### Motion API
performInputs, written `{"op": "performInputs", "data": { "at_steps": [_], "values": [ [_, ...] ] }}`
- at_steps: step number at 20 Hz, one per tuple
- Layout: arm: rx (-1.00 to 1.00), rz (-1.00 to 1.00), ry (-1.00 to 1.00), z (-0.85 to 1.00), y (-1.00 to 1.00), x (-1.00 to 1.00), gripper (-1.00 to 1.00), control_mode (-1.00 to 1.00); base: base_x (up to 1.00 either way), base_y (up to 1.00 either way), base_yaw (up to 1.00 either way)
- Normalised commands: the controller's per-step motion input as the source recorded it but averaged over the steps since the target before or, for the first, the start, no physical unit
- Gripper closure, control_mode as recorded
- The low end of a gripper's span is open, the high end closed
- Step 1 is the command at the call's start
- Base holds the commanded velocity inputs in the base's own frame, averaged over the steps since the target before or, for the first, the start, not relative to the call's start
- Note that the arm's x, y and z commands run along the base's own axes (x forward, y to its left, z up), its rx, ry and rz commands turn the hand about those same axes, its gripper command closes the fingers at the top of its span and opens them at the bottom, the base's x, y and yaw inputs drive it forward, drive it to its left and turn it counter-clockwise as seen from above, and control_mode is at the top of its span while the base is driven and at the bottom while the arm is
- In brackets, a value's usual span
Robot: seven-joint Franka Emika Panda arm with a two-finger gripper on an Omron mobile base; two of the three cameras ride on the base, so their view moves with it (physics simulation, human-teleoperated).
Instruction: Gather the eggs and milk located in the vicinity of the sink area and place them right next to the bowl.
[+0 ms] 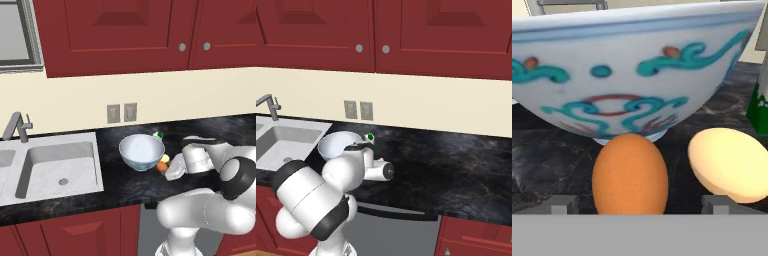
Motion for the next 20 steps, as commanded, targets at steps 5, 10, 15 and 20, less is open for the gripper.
{"op": "performInputs", "data": {
  "at_steps": [5, 10, 15, 20],
  "values": [
    [0.00, 0.00, 0.10, 0.55, -0.23, -0.03, -1.00, -1.00, 0.00, 0.00, 0.00],
    [-0.05, 0.00, 0.20, 0.68, -0.25, -0.05, -1.00, -1.00, 0.00, 0.00, 0.00],
    [-0.20, -0.01, 0.36, 0.62, -0.08, -0.02, -1.00, -1.00, 0.00, 0.00, 0.00],
    [-0.27, -0.14, 0.44, 0.08, 0.00, -0.22, -1.00, -1.00, 0.00, 0.00, 0.00]
  ]
}}
